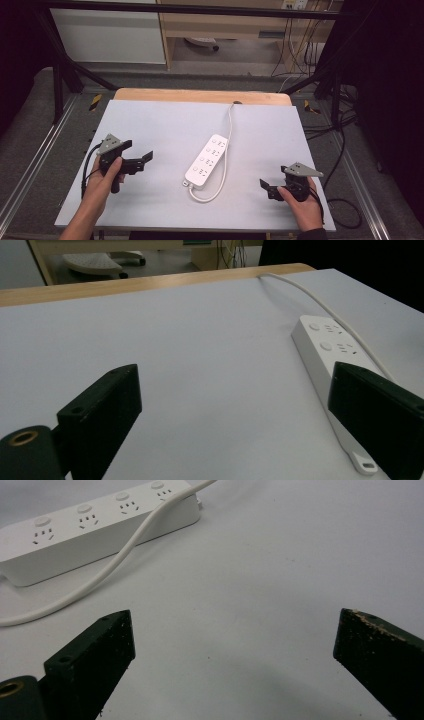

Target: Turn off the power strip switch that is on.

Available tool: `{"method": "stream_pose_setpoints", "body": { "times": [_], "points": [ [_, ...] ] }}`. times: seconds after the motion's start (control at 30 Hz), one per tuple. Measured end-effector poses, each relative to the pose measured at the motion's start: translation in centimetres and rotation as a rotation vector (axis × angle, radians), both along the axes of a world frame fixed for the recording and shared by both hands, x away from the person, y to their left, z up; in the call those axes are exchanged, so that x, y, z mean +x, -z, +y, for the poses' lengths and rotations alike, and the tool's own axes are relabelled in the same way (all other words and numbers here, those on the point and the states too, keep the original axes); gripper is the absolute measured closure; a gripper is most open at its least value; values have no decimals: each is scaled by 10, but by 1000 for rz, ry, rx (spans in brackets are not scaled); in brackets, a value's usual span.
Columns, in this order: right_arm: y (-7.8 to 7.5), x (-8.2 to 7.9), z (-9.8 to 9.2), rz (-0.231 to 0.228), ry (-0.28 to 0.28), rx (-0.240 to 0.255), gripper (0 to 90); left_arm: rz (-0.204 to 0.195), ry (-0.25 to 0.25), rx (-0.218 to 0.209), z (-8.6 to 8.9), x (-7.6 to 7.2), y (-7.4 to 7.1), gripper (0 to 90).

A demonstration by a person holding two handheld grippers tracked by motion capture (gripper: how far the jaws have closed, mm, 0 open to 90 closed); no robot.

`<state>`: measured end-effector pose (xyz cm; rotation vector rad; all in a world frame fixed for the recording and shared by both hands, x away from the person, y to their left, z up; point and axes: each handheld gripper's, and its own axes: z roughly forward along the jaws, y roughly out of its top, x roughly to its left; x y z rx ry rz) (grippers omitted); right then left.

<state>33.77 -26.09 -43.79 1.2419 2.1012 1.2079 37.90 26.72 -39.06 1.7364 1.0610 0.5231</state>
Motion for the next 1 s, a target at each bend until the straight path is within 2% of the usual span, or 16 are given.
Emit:
{"method": "stream_pose_setpoints", "body": {
  "times": [0.2,0.3,0.47,0.63,0.8,0.93,1.0],
  "points": [
    [0,0,0,1,0,0,39,5,-37,-9,21,-8,4,69],
    [0,0,0,0,3,0,38,29,-47,-4,31,-13,8,67],
    [1,1,-1,-1,7,-1,37,37,-74,-5,43,-21,17,67],
    [2,2,-2,0,15,-4,36,37,-99,-25,52,-30,23,69],
    [3,4,-4,1,21,-17,33,29,-107,-20,54,-42,27,70],
    [8,9,-7,24,56,-36,35,20,-116,-17,55,-46,30,69],
    [14,13,-8,58,88,-59,37,21,-130,-19,56,-46,32,71]
  ]
}}
